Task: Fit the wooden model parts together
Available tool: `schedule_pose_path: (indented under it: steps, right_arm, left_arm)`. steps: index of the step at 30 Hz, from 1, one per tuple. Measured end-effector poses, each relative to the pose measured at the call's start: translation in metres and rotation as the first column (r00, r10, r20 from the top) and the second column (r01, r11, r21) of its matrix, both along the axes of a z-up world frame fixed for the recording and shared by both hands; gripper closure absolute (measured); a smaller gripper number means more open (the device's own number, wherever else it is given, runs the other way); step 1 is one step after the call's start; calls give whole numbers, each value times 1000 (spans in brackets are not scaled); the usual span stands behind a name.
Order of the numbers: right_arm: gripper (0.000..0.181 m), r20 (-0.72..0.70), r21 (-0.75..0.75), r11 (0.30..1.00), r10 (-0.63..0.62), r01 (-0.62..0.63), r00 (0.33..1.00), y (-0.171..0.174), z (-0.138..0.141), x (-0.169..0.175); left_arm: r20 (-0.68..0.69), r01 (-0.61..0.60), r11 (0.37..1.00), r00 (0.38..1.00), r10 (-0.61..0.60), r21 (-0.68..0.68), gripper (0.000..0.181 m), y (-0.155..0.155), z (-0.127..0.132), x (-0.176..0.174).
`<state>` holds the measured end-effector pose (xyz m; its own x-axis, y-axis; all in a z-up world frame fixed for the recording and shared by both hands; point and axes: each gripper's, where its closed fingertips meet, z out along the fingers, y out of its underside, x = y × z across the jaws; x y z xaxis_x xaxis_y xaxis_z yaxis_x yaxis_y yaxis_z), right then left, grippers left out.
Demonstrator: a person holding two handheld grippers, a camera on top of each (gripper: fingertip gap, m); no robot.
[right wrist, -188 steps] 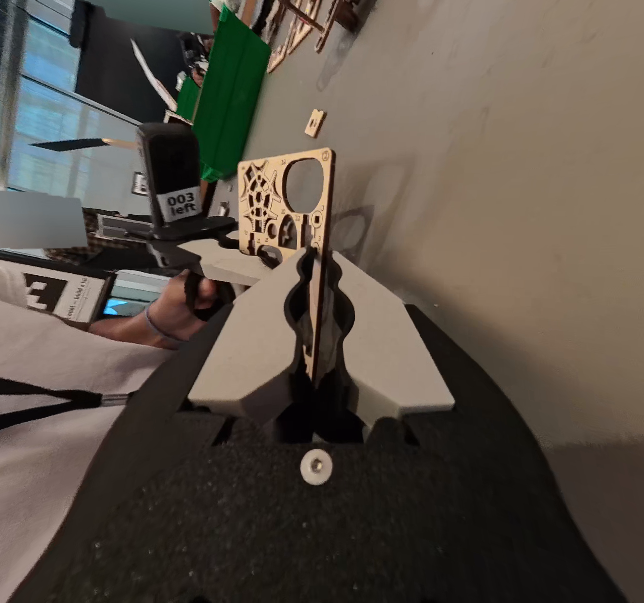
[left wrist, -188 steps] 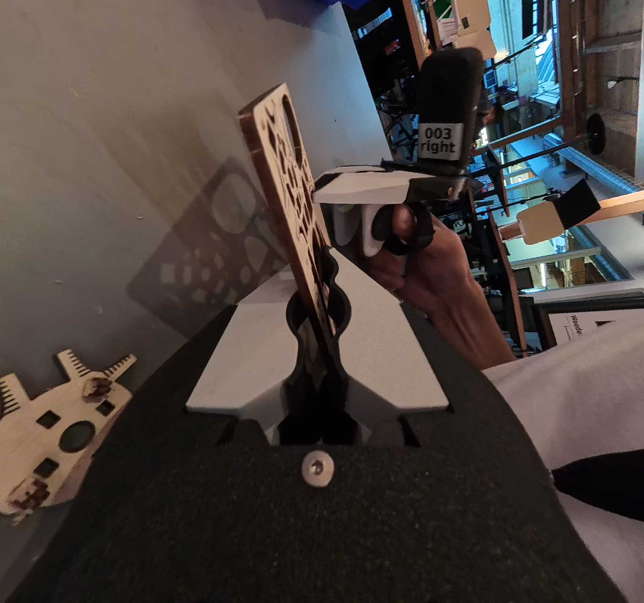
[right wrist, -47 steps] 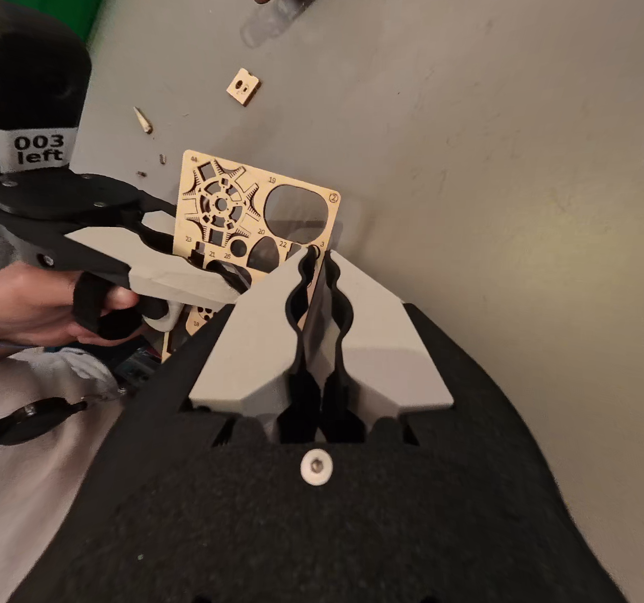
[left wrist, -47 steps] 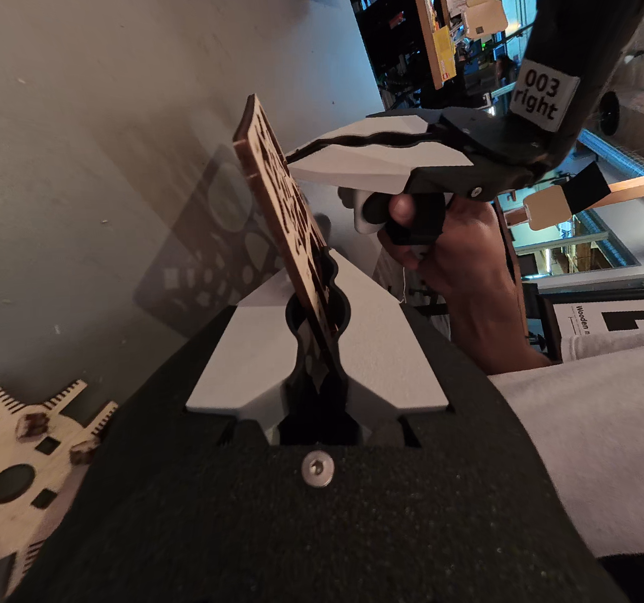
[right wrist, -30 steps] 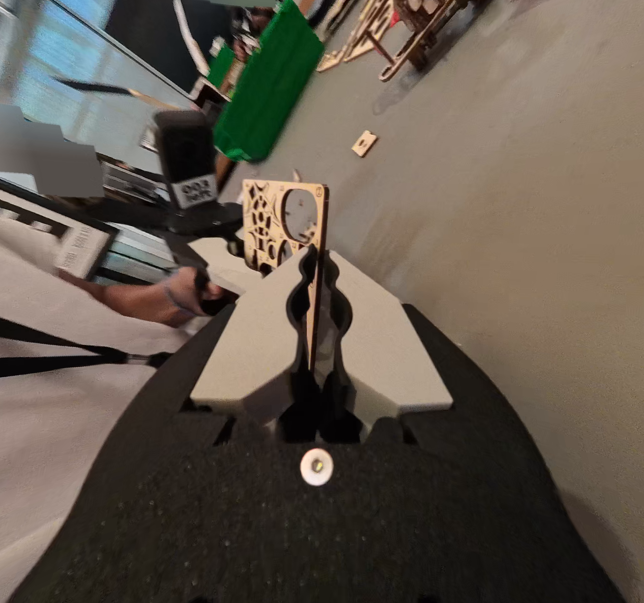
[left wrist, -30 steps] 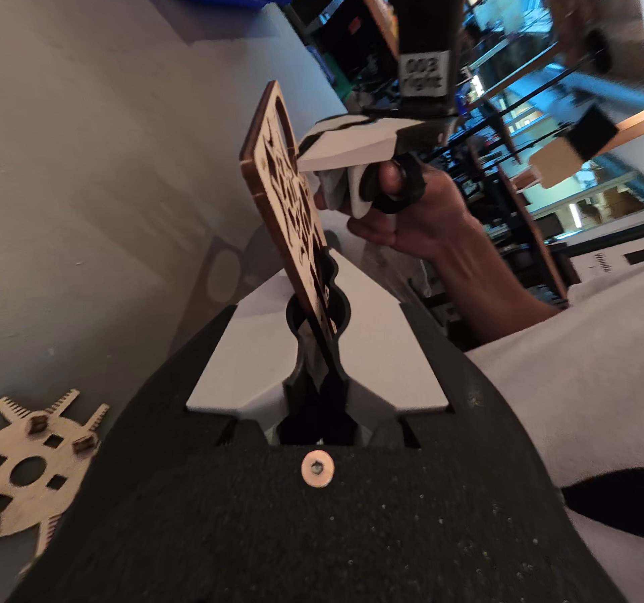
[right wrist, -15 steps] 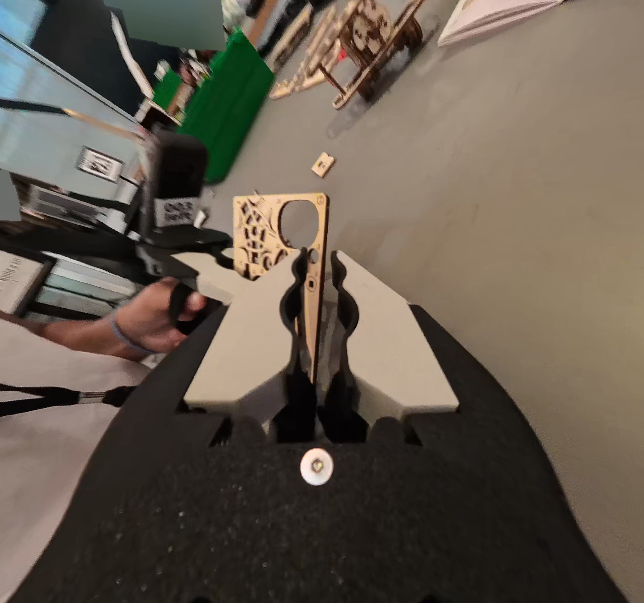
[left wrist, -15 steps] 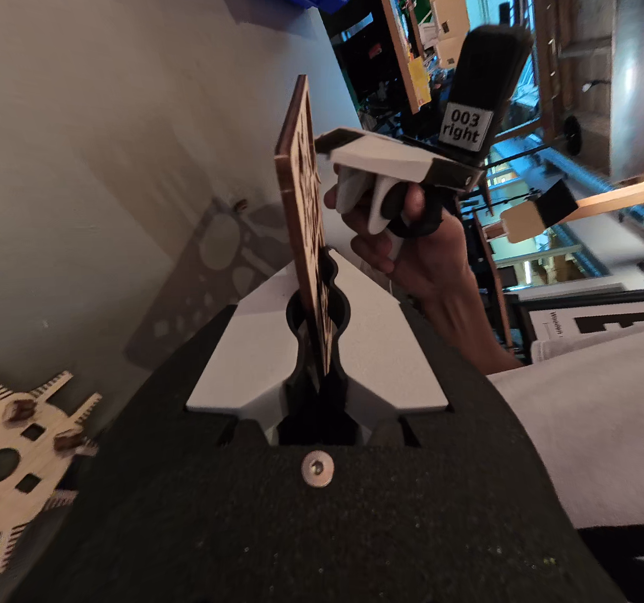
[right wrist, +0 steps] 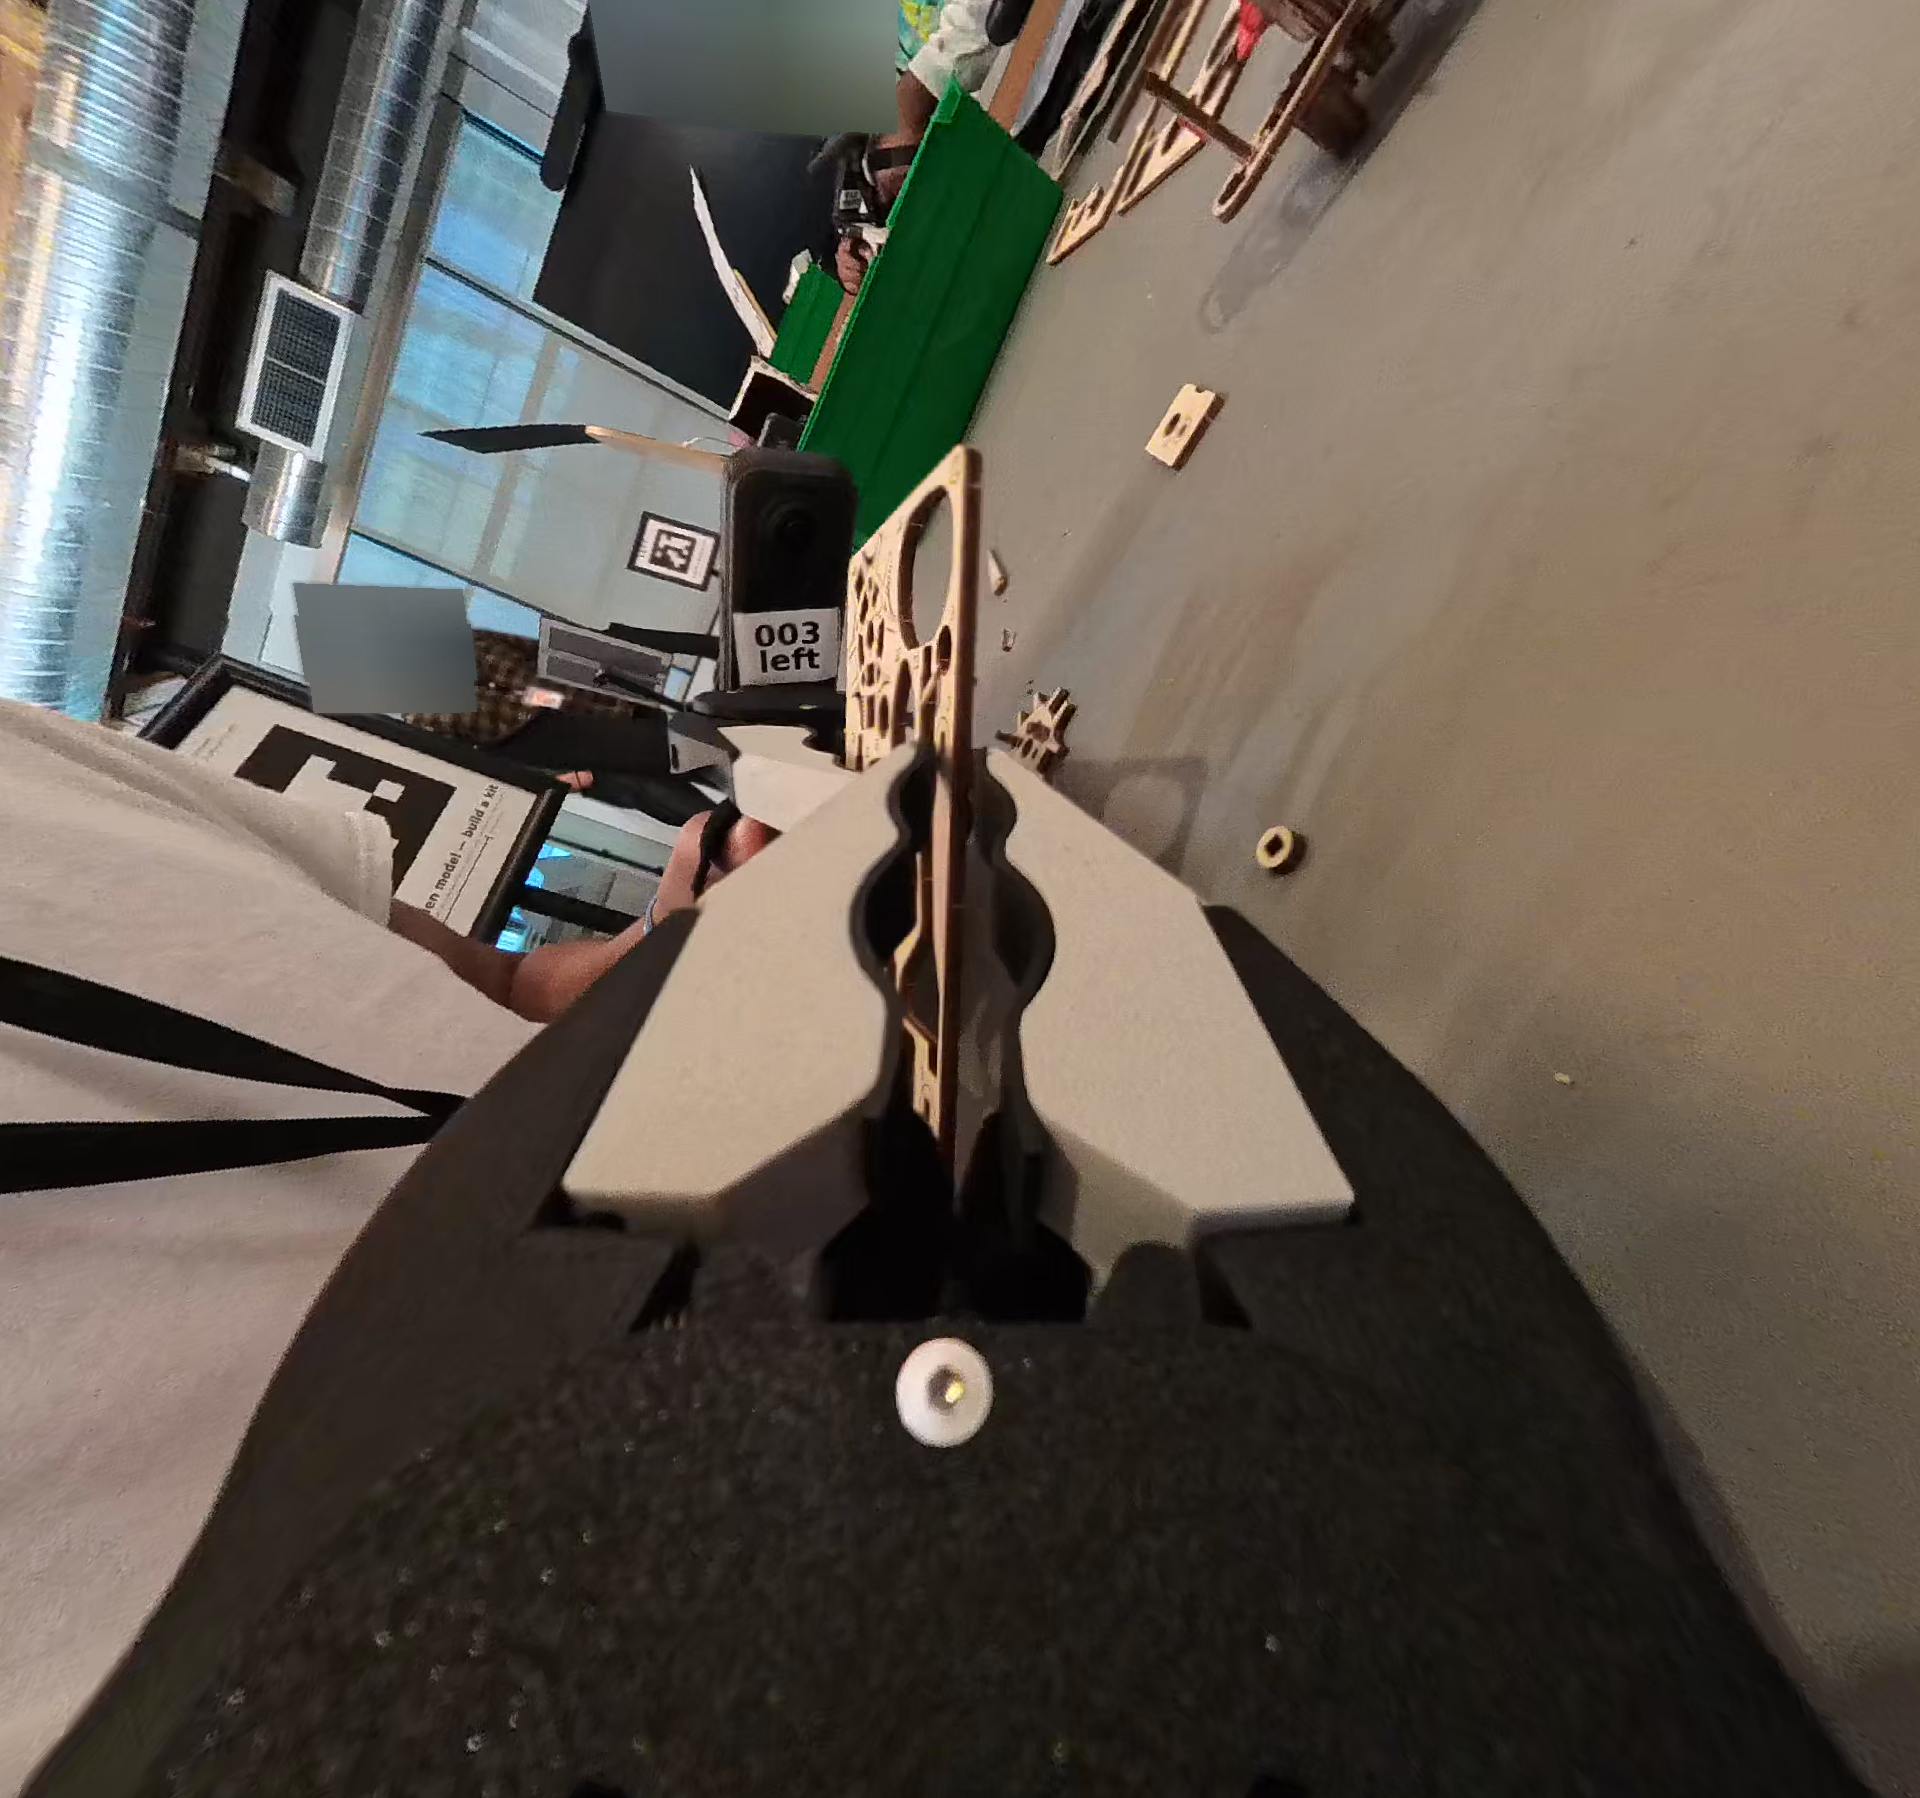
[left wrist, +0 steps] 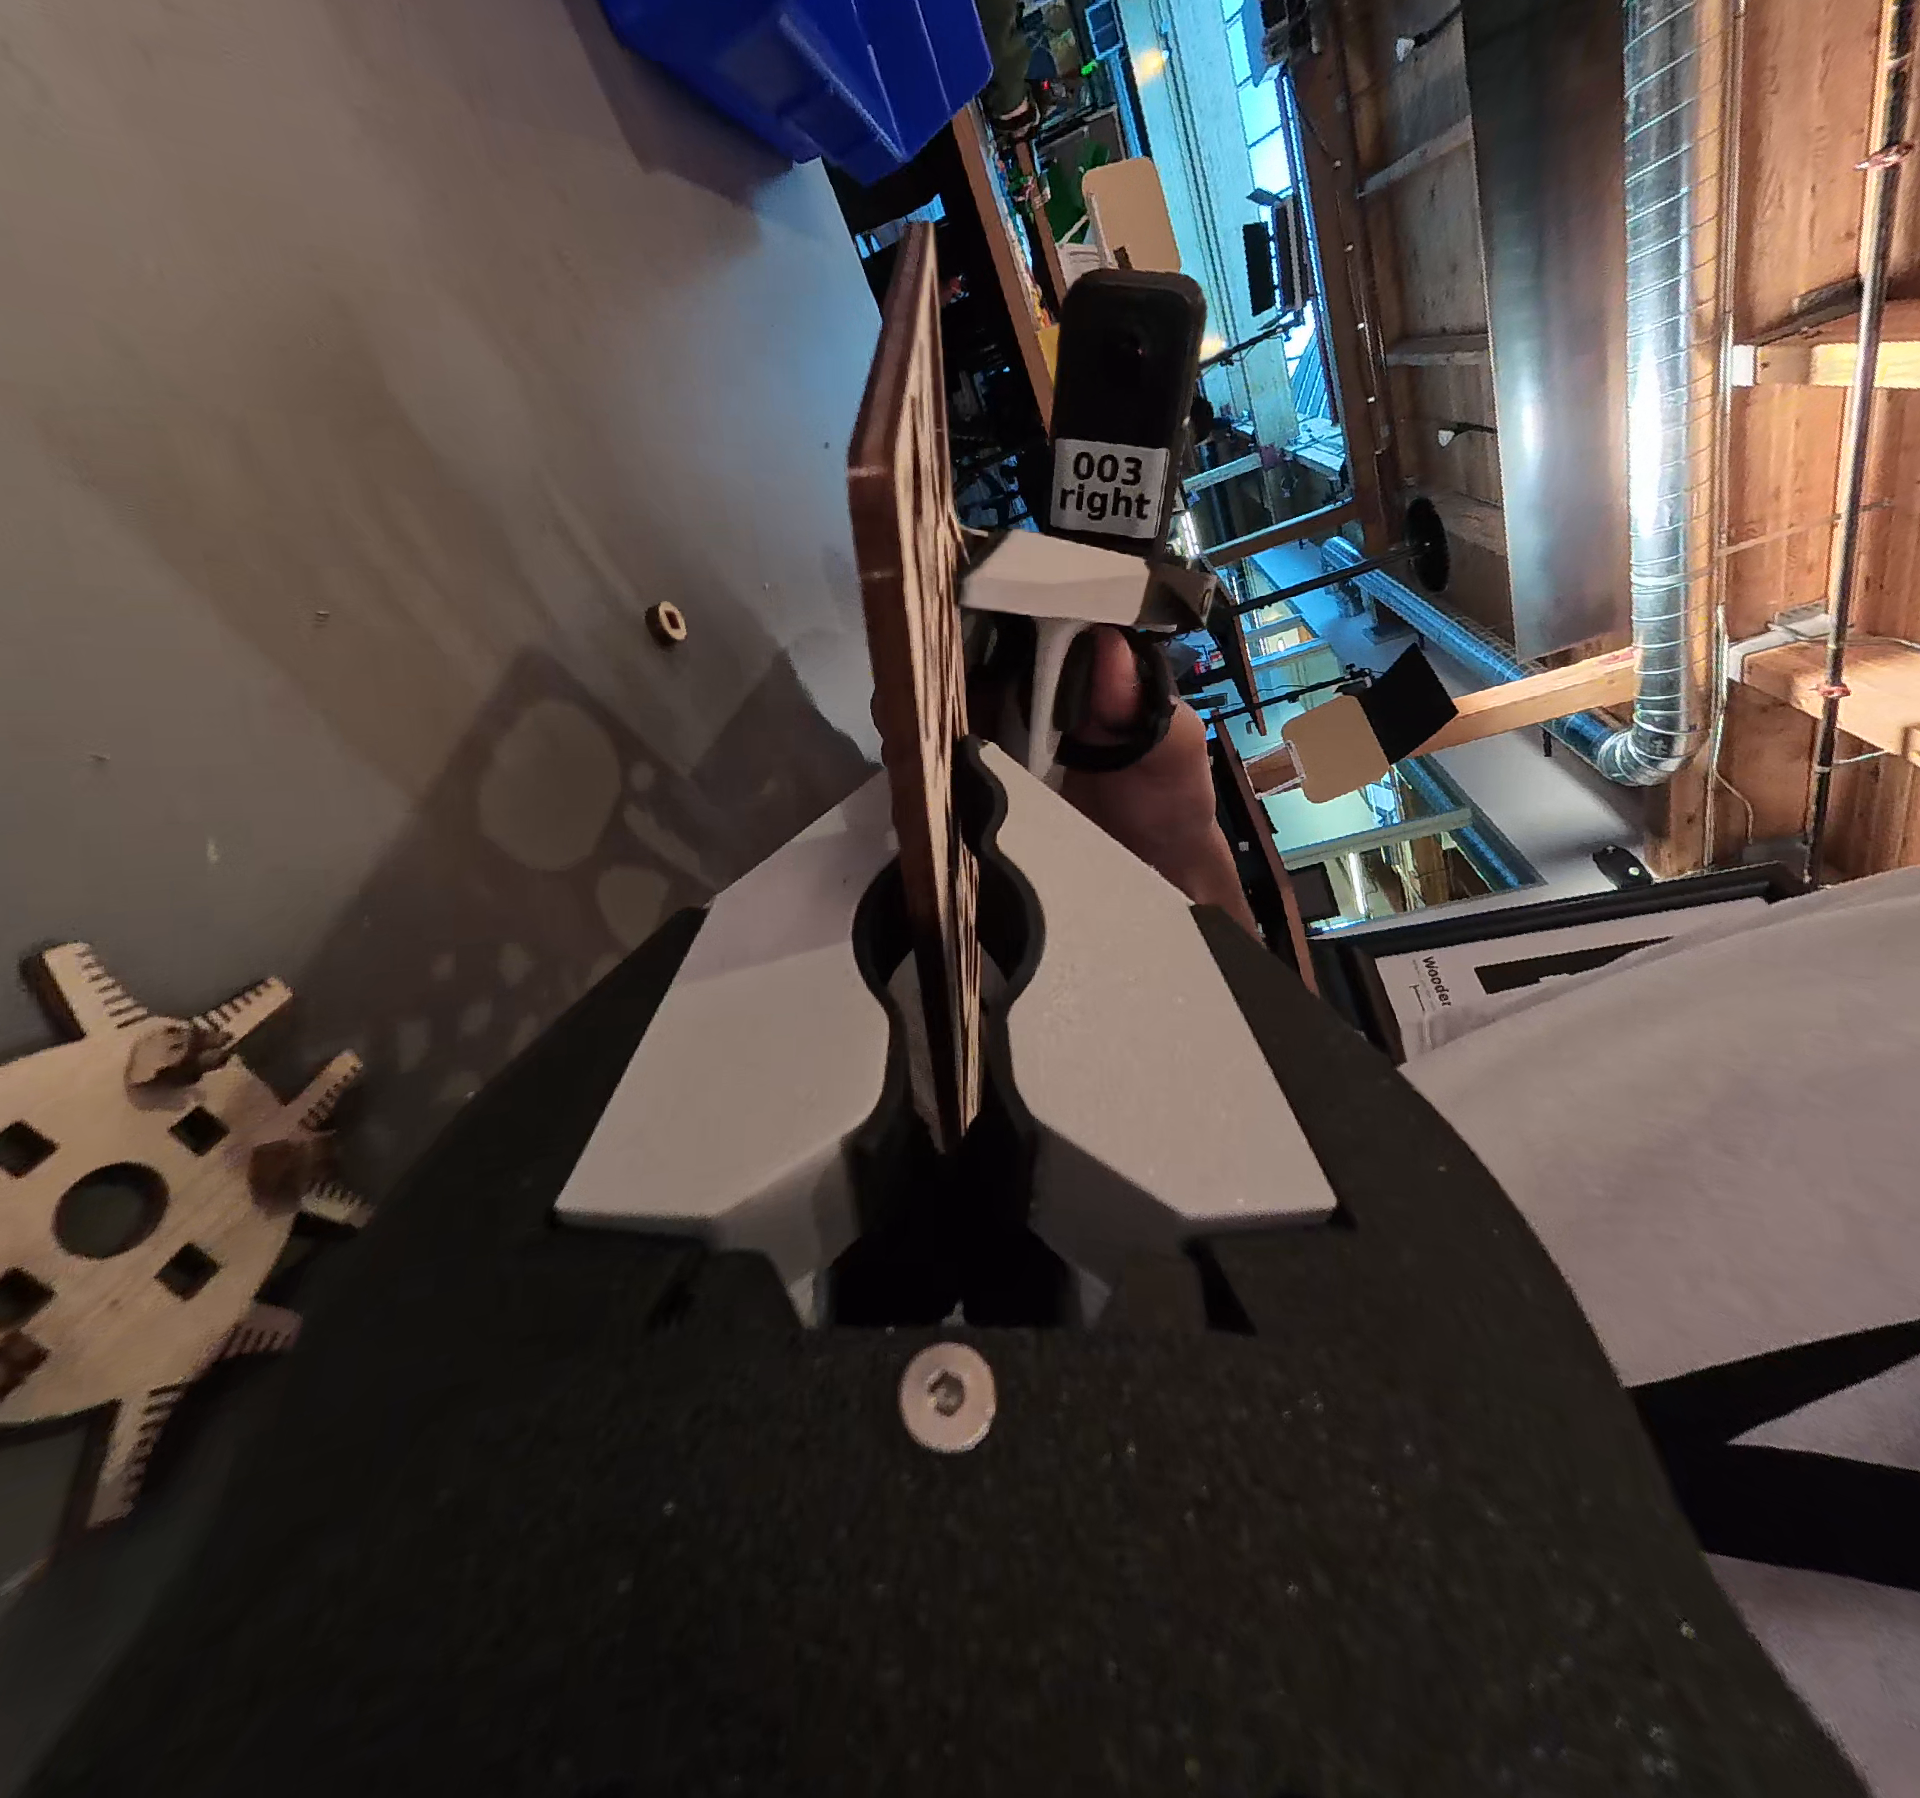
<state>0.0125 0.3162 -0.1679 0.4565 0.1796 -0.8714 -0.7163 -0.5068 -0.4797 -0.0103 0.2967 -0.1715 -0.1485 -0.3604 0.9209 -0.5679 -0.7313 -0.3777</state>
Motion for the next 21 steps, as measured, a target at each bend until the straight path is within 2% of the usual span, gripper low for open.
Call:
schedule_pose_path:
  steps: [6, 8, 9, 11, 15, 17, 19, 21]
  right_arm:
    - [180, -184, 14, 1000, -4, 7, 983, 0, 7, -3]
    - [180, -244, -5, 1000, -26, 26, 969, 1, 5, -2]
    - [180, -230, -19, 999, -42, 39, 972, 3, 2, -2]
    - [179, -154, -58, 997, -57, 49, 986, 3, -6, -3]
    - [179, 81, -143, 987, -67, 78, 994, 4, -18, -3]
    - [179, 152, -172, 979, -85, 111, 985, 5, -20, -1]
    - [178, 301, -194, 969, -88, 151, 950, 6, -25, 0]
    - [177, 297, -163, 975, -99, 152, 950, 6, -19, 0]
  left_arm:
    - [43, 0, 1000, 999, -1, 17, 180, -1, 4, -3]
    - [65, -16, 996, 998, 10, 92, 181, -1, 5, -3]
    - [68, -28, 987, 998, 18, 157, 181, -1, 3, -4]
    - [59, -46, 960, 998, 31, 277, 181, 0, -4, -4]
    - [26, -72, 927, 997, 67, 367, 180, 0, -13, -4]
    - [15, -78, 923, 997, 78, 376, 181, 1, -15, -4]
    - [2, -76, 919, 997, 82, 386, 181, 1, -18, -3]
    - [10, -83, 929, 996, 85, 361, 181, 3, -16, -2]
